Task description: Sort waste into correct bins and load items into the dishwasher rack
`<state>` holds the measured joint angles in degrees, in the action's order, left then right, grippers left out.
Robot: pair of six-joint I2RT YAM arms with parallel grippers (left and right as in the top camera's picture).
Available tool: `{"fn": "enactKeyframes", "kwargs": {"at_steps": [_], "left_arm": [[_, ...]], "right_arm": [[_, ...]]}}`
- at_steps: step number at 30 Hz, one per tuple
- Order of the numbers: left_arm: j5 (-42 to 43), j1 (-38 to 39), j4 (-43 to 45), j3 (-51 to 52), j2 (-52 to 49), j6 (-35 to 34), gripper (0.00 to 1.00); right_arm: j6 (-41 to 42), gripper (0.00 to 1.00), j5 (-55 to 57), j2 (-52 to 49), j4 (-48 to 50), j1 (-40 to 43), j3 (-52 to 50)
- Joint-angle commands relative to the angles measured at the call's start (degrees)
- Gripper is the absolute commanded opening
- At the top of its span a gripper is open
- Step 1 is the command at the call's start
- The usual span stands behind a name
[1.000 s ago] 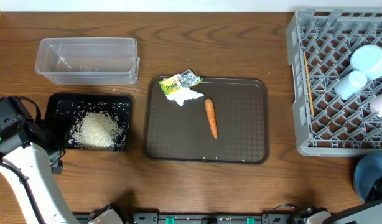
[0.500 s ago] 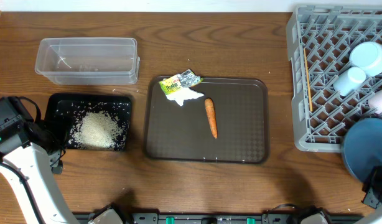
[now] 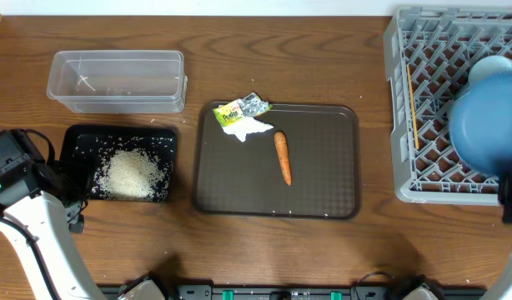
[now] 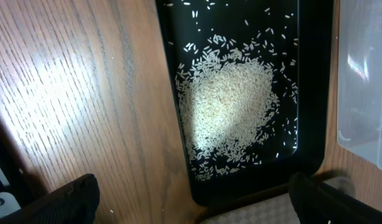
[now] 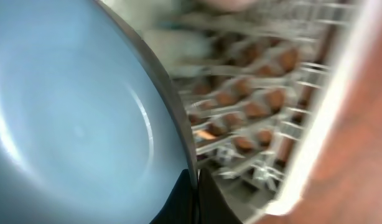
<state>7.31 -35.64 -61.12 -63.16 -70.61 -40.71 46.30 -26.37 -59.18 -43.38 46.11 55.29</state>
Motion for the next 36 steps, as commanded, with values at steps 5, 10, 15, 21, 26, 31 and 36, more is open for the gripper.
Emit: {"fn": "enactKeyframes", "kwargs": {"at_steps": [5, 10, 15, 21, 26, 31, 36], "left_arm": [[-0.5, -0.3, -0.1, -0.8, 0.5, -0.5, 1.00], [-0.5, -0.3, -0.1, -0.8, 0.5, -0.5, 1.00], [-0.5, -0.3, -0.1, -0.8, 0.5, -0.5, 1.00], [-0.5, -0.3, -0.1, -0.8, 0.5, -0.5, 1.00], [-0.5, -0.3, -0.1, -0.8, 0.5, -0.5, 1.00], [-0.5, -0.3, -0.1, -0.8, 0.5, -0.5, 1.00], [-0.5, -0.3, -0.1, -0.8, 0.5, -0.5, 1.00]], "right_arm": [[-8.7, 0.02, 15.0, -11.6, -5.0, -18.2, 19.7], [-11.0, 0.02, 33.1, -25.3, -17.2, -25.1, 37.5], [-11.3, 0.02, 47.4, -36.5, -19.2, -25.3, 48.8], [-14.1, 0.01, 68.9, -42.7, -15.5, -25.4, 53.0], [-21.6, 0.01, 78.7, -43.1, -6.1, -25.4, 53.1], [-39.4, 0.01, 88.2, -43.6, 11.1, -25.3, 52.8], [-59.3, 0.01, 93.5, -47.3, 29.7, -24.2, 52.8]]}}
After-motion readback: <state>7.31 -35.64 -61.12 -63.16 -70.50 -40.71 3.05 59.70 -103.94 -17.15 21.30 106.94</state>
